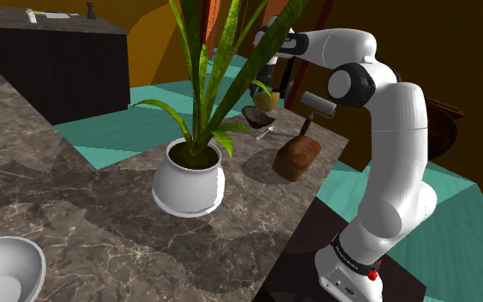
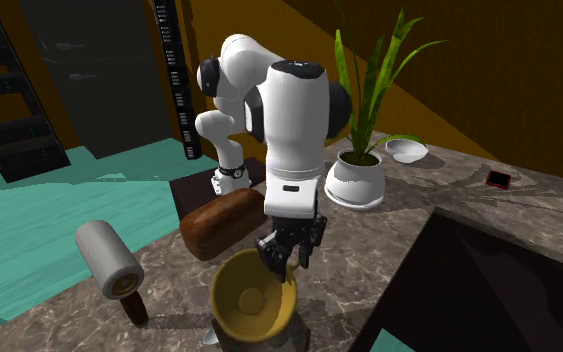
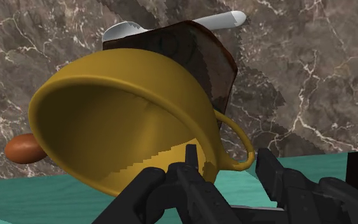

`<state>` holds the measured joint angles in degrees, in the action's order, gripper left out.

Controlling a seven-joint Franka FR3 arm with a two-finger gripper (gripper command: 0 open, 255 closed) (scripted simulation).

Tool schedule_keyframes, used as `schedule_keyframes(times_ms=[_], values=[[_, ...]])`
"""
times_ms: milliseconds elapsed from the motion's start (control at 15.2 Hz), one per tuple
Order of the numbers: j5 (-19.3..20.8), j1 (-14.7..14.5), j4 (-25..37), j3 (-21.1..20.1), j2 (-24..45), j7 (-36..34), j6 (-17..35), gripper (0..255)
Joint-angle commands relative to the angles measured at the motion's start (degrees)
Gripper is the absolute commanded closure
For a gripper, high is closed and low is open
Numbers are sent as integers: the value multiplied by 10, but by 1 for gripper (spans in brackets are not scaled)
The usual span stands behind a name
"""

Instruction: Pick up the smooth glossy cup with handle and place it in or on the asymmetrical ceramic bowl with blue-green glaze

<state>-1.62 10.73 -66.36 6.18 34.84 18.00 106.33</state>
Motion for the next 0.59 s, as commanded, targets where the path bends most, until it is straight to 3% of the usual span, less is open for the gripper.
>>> schedule_keyframes(times_ms=[0,528], values=[[0,-1,-15,0,0,0,15,255],[0,-1,-42,0,1,0,44,255]])
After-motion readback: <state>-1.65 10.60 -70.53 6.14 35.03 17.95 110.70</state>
